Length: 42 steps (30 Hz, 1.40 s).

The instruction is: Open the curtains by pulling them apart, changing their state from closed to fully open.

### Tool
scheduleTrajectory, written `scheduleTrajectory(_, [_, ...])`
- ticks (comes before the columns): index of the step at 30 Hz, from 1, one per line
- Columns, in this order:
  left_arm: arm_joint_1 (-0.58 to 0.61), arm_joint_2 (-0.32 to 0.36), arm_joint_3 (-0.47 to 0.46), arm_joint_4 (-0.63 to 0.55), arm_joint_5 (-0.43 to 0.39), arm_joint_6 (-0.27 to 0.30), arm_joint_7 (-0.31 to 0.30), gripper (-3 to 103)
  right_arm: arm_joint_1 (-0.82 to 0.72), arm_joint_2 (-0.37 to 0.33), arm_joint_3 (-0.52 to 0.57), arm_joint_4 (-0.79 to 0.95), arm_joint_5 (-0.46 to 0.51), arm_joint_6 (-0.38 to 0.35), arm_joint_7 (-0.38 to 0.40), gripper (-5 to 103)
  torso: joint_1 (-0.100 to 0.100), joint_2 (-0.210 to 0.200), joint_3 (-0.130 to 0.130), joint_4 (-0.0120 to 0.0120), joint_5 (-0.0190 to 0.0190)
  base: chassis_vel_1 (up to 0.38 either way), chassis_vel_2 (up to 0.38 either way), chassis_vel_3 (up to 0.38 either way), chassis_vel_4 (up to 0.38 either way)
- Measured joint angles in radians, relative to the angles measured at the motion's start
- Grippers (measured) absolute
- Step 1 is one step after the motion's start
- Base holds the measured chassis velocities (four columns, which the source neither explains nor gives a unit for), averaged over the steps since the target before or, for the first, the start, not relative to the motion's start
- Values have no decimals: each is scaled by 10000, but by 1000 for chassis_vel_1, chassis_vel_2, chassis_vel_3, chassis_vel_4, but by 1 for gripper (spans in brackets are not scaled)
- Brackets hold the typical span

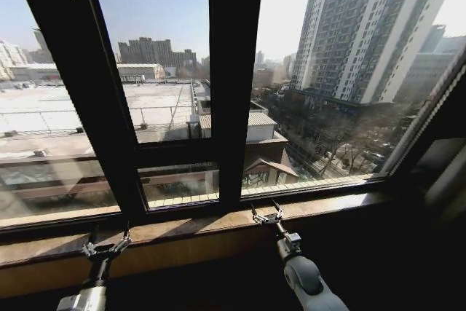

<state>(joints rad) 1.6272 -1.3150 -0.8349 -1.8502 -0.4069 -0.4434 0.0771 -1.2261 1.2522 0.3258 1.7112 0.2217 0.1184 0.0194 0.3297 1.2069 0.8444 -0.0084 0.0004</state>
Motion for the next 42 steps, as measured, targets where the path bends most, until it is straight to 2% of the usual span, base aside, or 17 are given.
scheduleTrajectory(6, [0, 2, 0, 1, 0, 0, 0, 100, 0, 2, -3, 0, 0, 0, 0, 100, -2, 1, -1, 2, -13, -5, -227, 18, 225])
scheduleTrajectory(14, [0, 4, -2, 1, 0, 0, -3, 100, 0, 4, -6, 1, 0, 0, -1, 100, 0, 0, 0, 4, -10, 113, -248, -123, 233])
scheduleTrajectory(18, [-1, 2, -1, 1, 0, 0, -2, 100, 0, 3, -5, 0, 0, 0, -1, 100, -2, 1, 0, 2, -2, 149, -393, -172, 389])
scheduleTrajectory(28, [3, 1, 0, 3, -1, 0, -1, 100, 0, 2, -3, 0, 0, 0, -1, 100, -7, 3, -3, 3, -14, 229, -489, -223, 495])
scheduleTrajectory(30, [2, 1, 0, 2, -1, -1, -1, 100, 0, 1, -3, 0, 0, 0, -1, 100, -8, 4, -3, 3, 0, 270, -474, -275, 453])
scheduleTrajectory(34, [0, 0, 1, 3, -1, 0, -1, 100, 0, 1, -3, 0, 0, 0, -1, 100, -2, 1, 0, 3, -8, 266, -471, -249, 476])
scheduleTrajectory(42, [4, 0, -4, 2, -1, 0, -1, 100, -1, 1, -4, 1, 0, 0, -1, 100, -12, 7, -5, 7, -4, 220, -290, -219, 301])
